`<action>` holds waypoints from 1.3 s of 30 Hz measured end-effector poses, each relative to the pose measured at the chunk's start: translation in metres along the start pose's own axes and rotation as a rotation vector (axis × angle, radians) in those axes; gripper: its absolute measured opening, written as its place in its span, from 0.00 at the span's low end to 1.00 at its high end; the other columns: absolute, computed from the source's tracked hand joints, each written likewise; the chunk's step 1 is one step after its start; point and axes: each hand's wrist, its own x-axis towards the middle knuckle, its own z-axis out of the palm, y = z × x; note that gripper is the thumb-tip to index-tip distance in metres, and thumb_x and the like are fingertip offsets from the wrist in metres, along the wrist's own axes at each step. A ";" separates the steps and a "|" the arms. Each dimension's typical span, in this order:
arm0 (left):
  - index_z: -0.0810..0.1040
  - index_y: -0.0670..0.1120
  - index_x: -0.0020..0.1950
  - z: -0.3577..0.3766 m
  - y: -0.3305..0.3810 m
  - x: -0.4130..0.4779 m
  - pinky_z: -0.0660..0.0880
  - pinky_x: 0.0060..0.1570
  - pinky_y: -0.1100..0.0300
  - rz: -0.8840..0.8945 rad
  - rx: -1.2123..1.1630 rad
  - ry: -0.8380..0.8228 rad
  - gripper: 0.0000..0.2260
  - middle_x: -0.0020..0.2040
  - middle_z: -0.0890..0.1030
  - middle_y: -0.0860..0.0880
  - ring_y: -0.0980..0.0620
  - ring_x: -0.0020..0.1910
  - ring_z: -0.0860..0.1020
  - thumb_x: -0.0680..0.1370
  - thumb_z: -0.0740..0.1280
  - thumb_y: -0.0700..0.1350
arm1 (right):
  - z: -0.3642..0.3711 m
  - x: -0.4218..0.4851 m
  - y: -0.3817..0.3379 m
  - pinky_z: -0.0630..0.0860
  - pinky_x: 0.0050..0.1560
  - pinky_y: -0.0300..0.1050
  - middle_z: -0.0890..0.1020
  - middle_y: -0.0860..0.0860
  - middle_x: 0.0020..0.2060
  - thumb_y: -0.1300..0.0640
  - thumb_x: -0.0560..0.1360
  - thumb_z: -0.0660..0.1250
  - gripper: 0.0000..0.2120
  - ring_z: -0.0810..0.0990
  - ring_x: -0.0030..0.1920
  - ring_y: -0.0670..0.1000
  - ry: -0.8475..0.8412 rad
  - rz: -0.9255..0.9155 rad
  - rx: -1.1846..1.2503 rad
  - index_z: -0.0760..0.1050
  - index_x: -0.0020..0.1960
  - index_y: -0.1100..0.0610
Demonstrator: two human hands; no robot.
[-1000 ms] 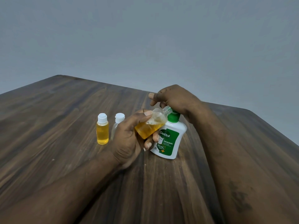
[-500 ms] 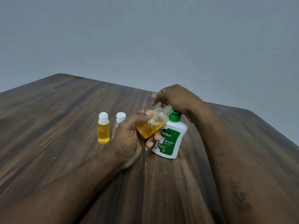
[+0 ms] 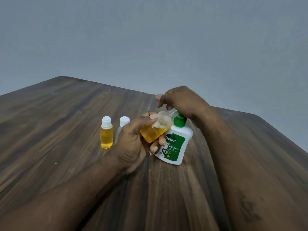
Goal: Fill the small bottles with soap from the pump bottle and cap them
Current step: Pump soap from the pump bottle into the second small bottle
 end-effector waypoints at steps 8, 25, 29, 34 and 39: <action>0.78 0.37 0.53 -0.001 -0.002 0.001 0.69 0.23 0.61 0.007 -0.001 -0.017 0.15 0.34 0.77 0.38 0.46 0.30 0.67 0.76 0.64 0.49 | -0.002 -0.004 0.000 0.72 0.47 0.46 0.77 0.46 0.35 0.47 0.81 0.68 0.16 0.76 0.39 0.48 0.013 -0.012 0.048 0.85 0.43 0.56; 0.79 0.38 0.53 -0.002 -0.004 0.001 0.69 0.24 0.61 0.017 0.009 -0.034 0.15 0.35 0.77 0.38 0.48 0.25 0.69 0.77 0.63 0.49 | -0.002 -0.006 -0.001 0.70 0.47 0.46 0.77 0.45 0.36 0.44 0.81 0.69 0.17 0.75 0.38 0.45 -0.016 0.013 0.090 0.86 0.45 0.56; 0.81 0.40 0.51 -0.001 -0.002 0.000 0.69 0.25 0.60 0.020 0.005 -0.060 0.14 0.36 0.77 0.38 0.48 0.27 0.69 0.76 0.65 0.50 | -0.005 -0.007 -0.003 0.71 0.42 0.40 0.84 0.45 0.39 0.43 0.78 0.72 0.15 0.78 0.40 0.41 0.198 -0.106 0.107 0.85 0.42 0.54; 0.78 0.36 0.55 -0.001 -0.001 0.000 0.69 0.23 0.62 0.027 0.010 -0.001 0.17 0.34 0.77 0.38 0.49 0.25 0.69 0.76 0.65 0.49 | -0.002 -0.005 -0.003 0.70 0.45 0.43 0.79 0.41 0.31 0.46 0.78 0.72 0.14 0.76 0.37 0.42 0.066 -0.045 0.089 0.85 0.40 0.54; 0.76 0.33 0.59 0.001 -0.004 -0.001 0.68 0.22 0.62 0.007 0.021 0.038 0.20 0.33 0.77 0.39 0.48 0.25 0.68 0.77 0.63 0.48 | 0.002 -0.004 0.001 0.69 0.47 0.46 0.78 0.43 0.33 0.46 0.81 0.69 0.16 0.74 0.35 0.45 -0.033 0.015 0.066 0.87 0.42 0.55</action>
